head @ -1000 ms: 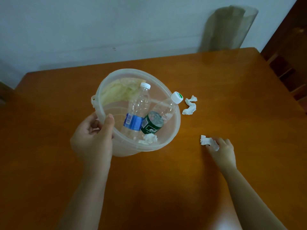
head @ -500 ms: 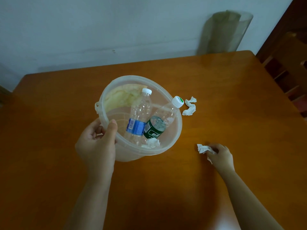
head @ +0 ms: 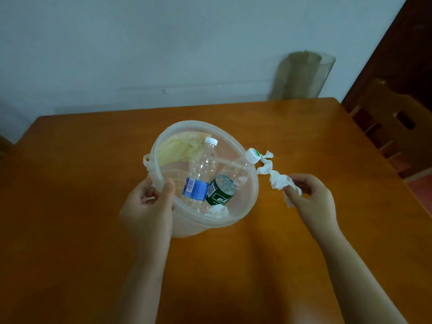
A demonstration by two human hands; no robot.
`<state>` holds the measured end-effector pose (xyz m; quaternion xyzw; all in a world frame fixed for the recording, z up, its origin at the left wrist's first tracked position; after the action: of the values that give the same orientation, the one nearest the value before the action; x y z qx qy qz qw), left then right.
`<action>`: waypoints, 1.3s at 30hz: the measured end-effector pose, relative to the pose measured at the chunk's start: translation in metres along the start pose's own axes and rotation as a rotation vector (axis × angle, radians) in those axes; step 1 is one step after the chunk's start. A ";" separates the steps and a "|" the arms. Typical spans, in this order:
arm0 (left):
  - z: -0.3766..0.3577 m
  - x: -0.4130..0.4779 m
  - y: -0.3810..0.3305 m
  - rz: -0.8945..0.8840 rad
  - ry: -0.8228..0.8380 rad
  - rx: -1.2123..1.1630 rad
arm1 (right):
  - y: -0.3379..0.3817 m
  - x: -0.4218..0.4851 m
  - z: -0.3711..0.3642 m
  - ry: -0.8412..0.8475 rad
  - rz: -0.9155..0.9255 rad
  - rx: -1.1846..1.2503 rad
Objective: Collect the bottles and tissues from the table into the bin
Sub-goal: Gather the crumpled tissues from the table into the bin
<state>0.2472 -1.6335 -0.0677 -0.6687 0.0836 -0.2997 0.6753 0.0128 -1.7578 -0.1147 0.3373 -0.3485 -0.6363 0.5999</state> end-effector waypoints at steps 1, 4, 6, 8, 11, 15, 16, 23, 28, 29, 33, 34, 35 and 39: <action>0.002 0.000 0.000 -0.005 0.006 -0.004 | 0.013 -0.004 0.000 0.007 0.033 0.021; 0.006 -0.002 -0.002 -0.010 0.015 0.007 | 0.048 -0.017 -0.004 0.049 0.119 0.068; 0.009 -0.002 -0.002 0.008 0.008 0.000 | 0.067 -0.026 -0.012 0.089 0.178 0.059; 0.011 -0.002 -0.002 0.019 0.006 -0.002 | 0.081 -0.032 -0.024 0.133 0.218 0.020; 0.015 -0.001 -0.002 0.019 0.002 -0.002 | 0.096 -0.039 -0.045 0.226 0.236 -0.032; 0.020 0.003 -0.002 -0.001 0.009 -0.005 | 0.108 -0.048 -0.064 0.346 0.268 -0.059; 0.021 0.005 -0.001 0.002 -0.001 -0.004 | 0.109 -0.050 -0.066 0.359 0.288 -0.063; 0.025 0.019 0.003 -0.017 -0.046 0.040 | 0.094 -0.038 -0.063 0.280 0.328 -0.063; 0.016 0.035 0.009 -0.029 -0.079 0.040 | 0.061 -0.012 -0.060 0.196 0.254 -0.119; 0.012 0.039 0.011 -0.028 -0.085 0.035 | 0.054 -0.005 -0.060 0.180 0.231 -0.137; -0.002 0.052 0.016 -0.050 -0.097 0.031 | 0.022 0.028 -0.060 0.123 0.122 -0.200; -0.006 0.055 0.017 -0.057 -0.098 0.031 | 0.014 0.037 -0.061 0.110 0.090 -0.208; -0.010 0.058 0.019 -0.060 -0.100 0.029 | 0.006 0.045 -0.062 0.098 0.061 -0.216; -0.027 0.068 0.026 -0.077 -0.102 0.034 | -0.024 0.076 -0.071 0.063 -0.021 -0.244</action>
<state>0.2960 -1.6933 -0.0749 -0.6741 0.0183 -0.2924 0.6780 0.0558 -1.8355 -0.1734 0.2852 -0.2460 -0.6695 0.6402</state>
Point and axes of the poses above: each hand's wrist, its own x-axis towards the middle knuckle, its own z-axis out of the back of the hand, y = z × x, the point moved 1 cm from there along x, towards the middle knuckle, and after that the axes turned 8 degrees about -z, right-handed, at the moved point
